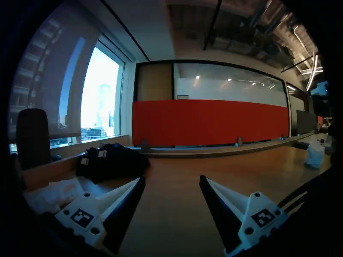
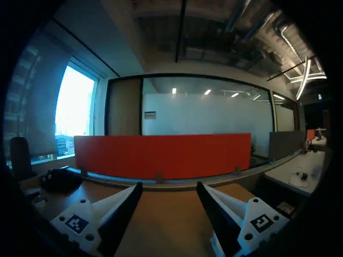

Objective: Fold towel

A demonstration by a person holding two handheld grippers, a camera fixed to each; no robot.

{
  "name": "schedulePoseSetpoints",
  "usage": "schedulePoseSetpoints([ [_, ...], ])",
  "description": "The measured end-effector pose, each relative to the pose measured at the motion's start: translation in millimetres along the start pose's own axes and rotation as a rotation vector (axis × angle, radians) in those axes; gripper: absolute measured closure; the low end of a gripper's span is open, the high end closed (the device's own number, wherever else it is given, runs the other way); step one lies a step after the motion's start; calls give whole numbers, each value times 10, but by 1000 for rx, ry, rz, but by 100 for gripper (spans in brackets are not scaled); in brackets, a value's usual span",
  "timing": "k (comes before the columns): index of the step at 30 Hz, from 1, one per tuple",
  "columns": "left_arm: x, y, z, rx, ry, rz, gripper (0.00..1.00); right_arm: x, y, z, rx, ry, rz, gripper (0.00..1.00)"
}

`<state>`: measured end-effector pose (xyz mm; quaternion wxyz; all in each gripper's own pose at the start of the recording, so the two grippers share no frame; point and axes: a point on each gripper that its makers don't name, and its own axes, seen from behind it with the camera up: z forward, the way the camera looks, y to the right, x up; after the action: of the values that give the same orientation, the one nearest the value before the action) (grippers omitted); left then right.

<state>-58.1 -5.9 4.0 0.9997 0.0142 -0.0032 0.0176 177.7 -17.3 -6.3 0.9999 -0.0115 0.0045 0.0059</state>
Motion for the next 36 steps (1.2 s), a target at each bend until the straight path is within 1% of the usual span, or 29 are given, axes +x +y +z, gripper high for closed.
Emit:
schedulePoseSetpoints([
  [3, -6, 2, 0, 0, 0, 0, 7, -117, 63, 11, -13, -6, 5, 3],
  [9, -13, -2, -2, 0, 0, 0, 7, -390, 94, 7, -10, -8, -6, 3],
  [15, -15, 5, -2, 0, 0, 0, 7, -611, 133, 8, -16, -8, 7, 3],
  [18, -18, 8, -3, 0, 0, 0, 7, -715, 157, 13, -22, -8, 3, 3],
  [21, -18, 10, -2, 0, 0, 0, 7, -820, 175, 14, -29, -7, -12, 3],
  [27, -22, 9, 1, 0, 0, 0, 7, -1099, 156, -17, -21, -23, -43, 3],
  [36, -23, 14, -1, 0, 1, 0, 7, -1491, 97, -35, -3, -43, -60, 3],
])
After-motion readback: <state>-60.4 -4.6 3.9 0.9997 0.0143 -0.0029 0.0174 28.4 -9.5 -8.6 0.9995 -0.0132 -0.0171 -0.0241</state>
